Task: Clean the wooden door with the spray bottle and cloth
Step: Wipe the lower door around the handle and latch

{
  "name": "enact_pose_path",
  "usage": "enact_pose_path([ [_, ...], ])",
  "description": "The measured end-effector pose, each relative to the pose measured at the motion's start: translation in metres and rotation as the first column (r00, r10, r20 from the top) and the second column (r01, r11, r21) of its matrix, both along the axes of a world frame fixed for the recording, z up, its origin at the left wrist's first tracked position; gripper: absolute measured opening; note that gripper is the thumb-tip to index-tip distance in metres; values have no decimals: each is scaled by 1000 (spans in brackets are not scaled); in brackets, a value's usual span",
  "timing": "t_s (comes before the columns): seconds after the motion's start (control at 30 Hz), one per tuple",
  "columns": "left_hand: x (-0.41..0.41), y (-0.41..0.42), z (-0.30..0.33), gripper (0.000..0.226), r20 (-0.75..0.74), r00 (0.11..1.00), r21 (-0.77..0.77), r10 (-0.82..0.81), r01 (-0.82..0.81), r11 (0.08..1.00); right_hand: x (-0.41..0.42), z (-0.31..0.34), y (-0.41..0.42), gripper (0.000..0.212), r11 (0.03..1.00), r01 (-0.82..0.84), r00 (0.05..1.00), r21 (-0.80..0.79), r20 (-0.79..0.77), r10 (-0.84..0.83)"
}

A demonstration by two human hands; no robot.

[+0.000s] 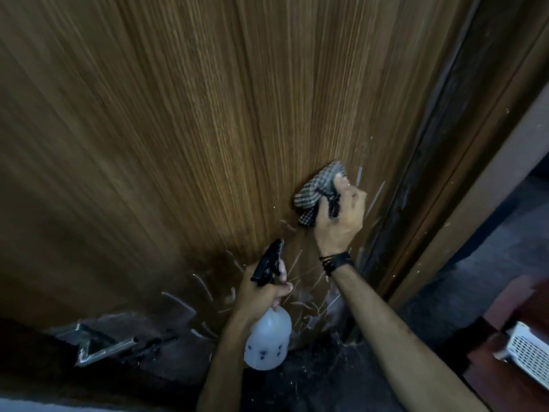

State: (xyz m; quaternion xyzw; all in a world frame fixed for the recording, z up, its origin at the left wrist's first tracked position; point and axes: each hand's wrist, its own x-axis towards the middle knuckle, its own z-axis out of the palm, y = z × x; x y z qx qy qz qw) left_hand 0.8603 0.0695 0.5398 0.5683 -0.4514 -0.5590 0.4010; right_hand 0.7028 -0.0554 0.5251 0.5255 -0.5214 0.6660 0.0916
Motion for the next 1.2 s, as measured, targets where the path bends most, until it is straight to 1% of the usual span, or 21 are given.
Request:
enact_pose_path([
  [0.07,-2,-1,-3,23,-19,1000,15,-15,15,1000,7,-24,10,50,997,-55,983,61,-172,65],
  [0.13,-5,-3,-6,24,-15,1000,26,-23,23,999,12,-51,22,48,975,-152,927,163,-318,198],
  [0.2,-8,-5,-8,23,4,1000,33,-26,25,999,14,-66,32,43,943,-210,881,257,-369,297],
  [0.23,-10,-5,-9,23,5,1000,38,-21,21,999,14,-69,35,43,933,-225,881,282,-351,318],
  [0.3,-11,-6,-9,22,-8,1000,40,-11,12,999,16,-65,36,48,928,-243,911,284,-263,319],
  [0.37,-15,-7,-7,20,-11,1000,21,-3,3,1000,12,-51,31,48,944,-239,954,227,-126,272],
  [0.43,-23,-8,-6,21,-5,1000,8,24,-24,1000,-1,-37,22,44,965,-211,977,154,0,214],
  [0.5,-35,-8,-5,22,9,1000,8,23,-23,1000,-20,-29,18,44,980,-163,986,116,66,156],
  [0.57,-52,-7,-5,23,17,1000,2,-17,17,1000,-43,-32,18,46,984,-135,986,116,111,122],
  [0.63,-68,-10,-8,24,41,998,5,-39,38,999,-63,-44,20,47,980,-130,982,152,153,106],
  [0.77,-104,-19,-13,23,57,997,40,-42,40,998,-98,-67,22,46,957,-155,970,245,219,101],
  [0.83,-120,-25,-14,24,71,997,59,-34,30,998,-111,-70,21,45,944,-178,954,277,283,97],
  [0.9,-133,-29,-13,26,81,997,75,-10,3,997,-122,-67,16,44,944,-195,939,264,330,102],
  [1.03,-147,-36,-9,23,96,994,82,55,-63,995,-127,-59,1,48,975,-170,945,140,305,121],
  [1.13,-152,-41,-3,24,123,992,79,36,-46,996,-112,-55,-8,60,964,-205,911,167,394,125],
  [1.2,-152,-45,0,30,143,989,91,29,-43,995,-104,-56,-13,58,953,-231,906,198,400,136],
])
